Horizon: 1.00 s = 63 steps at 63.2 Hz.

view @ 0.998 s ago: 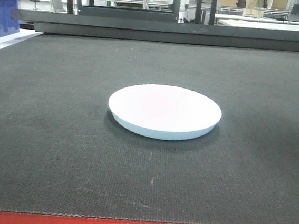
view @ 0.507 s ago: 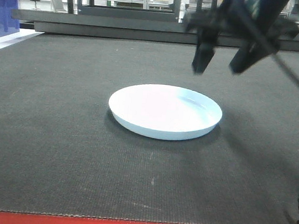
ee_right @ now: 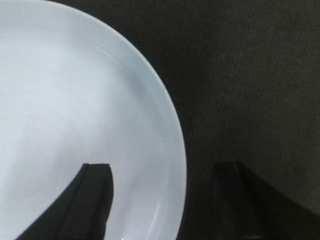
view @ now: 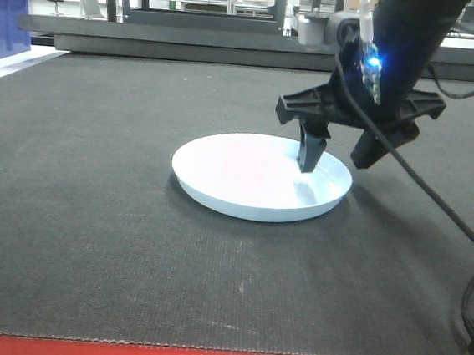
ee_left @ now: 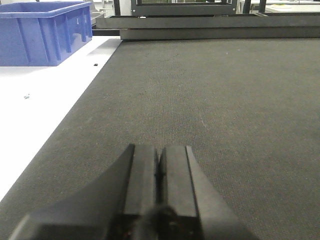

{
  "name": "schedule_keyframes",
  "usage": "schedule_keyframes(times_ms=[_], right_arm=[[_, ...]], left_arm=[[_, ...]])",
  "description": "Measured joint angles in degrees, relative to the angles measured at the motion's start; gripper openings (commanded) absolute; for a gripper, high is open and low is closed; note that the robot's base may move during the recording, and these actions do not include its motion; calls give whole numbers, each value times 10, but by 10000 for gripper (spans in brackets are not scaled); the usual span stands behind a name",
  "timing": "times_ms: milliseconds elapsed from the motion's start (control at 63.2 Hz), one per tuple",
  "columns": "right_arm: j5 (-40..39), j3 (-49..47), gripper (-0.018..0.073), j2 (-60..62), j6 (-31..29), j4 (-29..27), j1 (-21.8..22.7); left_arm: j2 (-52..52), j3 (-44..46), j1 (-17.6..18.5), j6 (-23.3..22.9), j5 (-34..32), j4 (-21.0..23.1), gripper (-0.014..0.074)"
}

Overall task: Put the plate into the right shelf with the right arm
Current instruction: 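Lower the right gripper onto the white plate's rim and close it, then lift the white plate up off the table with the right gripper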

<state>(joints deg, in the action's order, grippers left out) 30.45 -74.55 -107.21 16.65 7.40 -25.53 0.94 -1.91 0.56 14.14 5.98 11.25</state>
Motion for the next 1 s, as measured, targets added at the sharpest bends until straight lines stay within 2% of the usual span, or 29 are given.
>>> schedule_keyframes(times_ms=[127,174,364,443,618,697,998], right_arm=[[-8,0,512,-9,0,0,1],[-11,0,482,-10,0,0,1],[-18,0,215,-10,0,0,1],[-19,0,148,-10,0,1,1],[-19,0,129,-10,2,2,1],[-19,0,41,-10,2,2,2],[-15,-1,55,13,-1,3,2]], left_arm=[[0,0,0,0,0,0,-47],[0,0,0,0,0,0,-47],[0,0,0,0,0,0,-47],[0,0,0,0,0,0,-47],[0,0,0,0,0,0,-47],[0,0,0,0,0,0,-47],[0,0,0,0,0,0,-47]])
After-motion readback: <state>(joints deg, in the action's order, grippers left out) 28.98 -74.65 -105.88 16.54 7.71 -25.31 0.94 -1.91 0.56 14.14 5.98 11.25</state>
